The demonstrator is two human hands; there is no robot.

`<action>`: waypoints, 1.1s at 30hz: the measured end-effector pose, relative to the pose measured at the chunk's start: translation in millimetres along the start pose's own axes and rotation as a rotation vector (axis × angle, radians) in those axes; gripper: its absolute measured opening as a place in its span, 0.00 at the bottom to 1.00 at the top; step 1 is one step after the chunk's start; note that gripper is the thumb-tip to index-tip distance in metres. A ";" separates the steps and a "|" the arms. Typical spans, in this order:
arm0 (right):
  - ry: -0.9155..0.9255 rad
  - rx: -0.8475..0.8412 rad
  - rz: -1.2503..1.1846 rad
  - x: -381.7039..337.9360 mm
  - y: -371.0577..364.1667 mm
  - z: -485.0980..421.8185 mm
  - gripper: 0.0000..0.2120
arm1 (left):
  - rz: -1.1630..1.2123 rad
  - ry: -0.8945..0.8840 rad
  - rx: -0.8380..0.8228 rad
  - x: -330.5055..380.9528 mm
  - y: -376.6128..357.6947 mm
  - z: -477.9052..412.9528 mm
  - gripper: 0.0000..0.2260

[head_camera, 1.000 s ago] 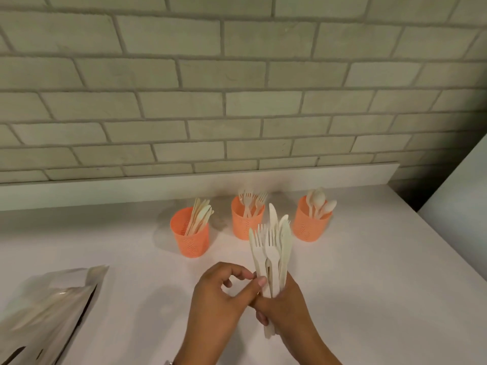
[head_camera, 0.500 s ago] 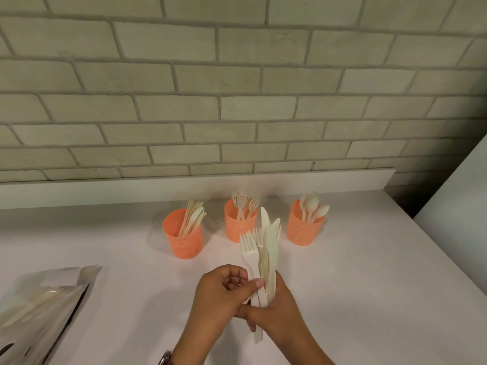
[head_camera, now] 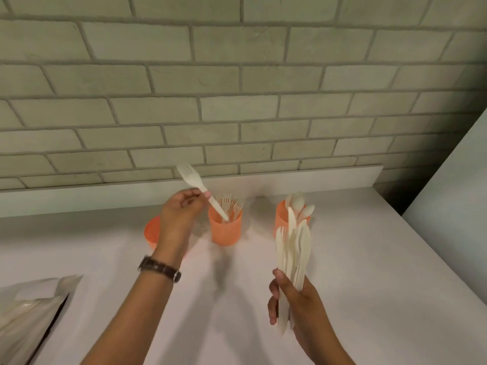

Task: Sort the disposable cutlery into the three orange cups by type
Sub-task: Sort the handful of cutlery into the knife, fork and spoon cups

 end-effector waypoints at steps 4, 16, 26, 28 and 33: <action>-0.015 0.039 -0.036 -1.0 13.8 -3.9 0.07 | -0.191 -0.052 0.049 -23.9 -18.6 -45.4 0.05; -0.003 0.079 -0.063 0.1 33.3 -11.9 0.12 | -0.350 0.067 0.034 -68.0 -32.6 -13.4 0.13; 0.037 -0.086 -0.025 -8.5 13.4 -3.7 0.20 | -0.299 0.121 -0.307 -50.0 -50.1 109.4 0.03; 0.023 -0.112 -0.042 -9.5 7.5 -0.4 0.20 | -0.303 0.118 -0.299 -48.5 -49.1 115.2 0.02; -0.054 -0.205 -0.084 -7.4 -2.8 5.3 0.29 | -0.322 0.137 -0.216 -48.8 -44.5 118.6 0.07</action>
Point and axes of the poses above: each hand's wrist, its own z-axis away from the middle knuckle, its own y-axis out of the back of the hand, x = y × z, the point moved 4 cm from there along -z, towards the middle knuckle, and after that the axes turned 8 degrees about z, right-handed, at the moved point
